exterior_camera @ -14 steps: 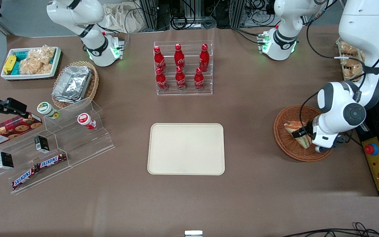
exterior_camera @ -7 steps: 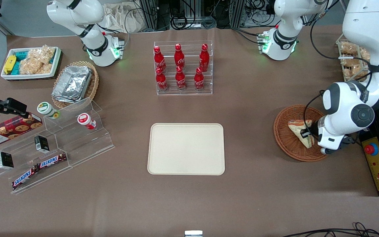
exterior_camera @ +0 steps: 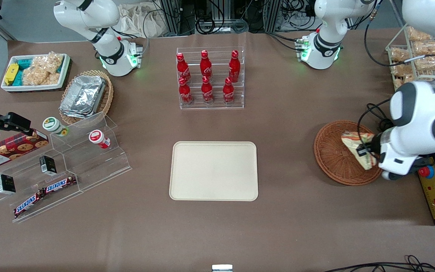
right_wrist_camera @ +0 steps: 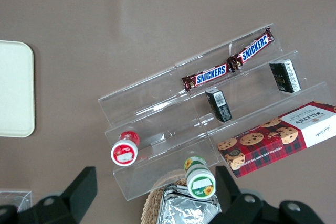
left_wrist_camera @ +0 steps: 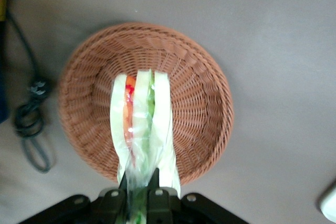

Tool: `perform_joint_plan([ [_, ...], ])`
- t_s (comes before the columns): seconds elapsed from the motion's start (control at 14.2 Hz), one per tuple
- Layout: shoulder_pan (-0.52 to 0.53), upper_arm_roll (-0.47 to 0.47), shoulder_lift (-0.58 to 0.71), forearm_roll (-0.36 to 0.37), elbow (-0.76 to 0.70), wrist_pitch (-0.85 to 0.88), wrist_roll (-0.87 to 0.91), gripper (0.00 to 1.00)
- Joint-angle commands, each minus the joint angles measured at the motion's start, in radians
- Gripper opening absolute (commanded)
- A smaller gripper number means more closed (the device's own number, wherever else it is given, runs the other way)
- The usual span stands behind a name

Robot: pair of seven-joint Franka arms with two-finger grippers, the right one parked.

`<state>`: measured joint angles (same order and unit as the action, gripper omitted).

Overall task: Place sandwich from basket to tray
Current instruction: 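Lift the sandwich and carry it with the left gripper toward the tray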

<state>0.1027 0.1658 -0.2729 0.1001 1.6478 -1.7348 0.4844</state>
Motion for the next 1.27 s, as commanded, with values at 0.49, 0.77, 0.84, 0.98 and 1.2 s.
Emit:
perform_joint_plan([
  [0.49,-0.246,-0.003,-0.089,0.007,-0.253,0.124,0.000,0.00],
  [0.77,-0.346,-0.005,-0.164,0.006,-0.255,0.023,0.029,0.00],
  [0.84,-0.365,-0.003,-0.187,0.006,-0.252,-0.006,0.033,0.00],
  [0.98,-0.429,-0.005,-0.253,0.007,-0.256,-0.078,0.048,0.00],
  [1.2,-0.466,-0.005,-0.313,0.009,-0.255,-0.175,0.103,0.00],
])
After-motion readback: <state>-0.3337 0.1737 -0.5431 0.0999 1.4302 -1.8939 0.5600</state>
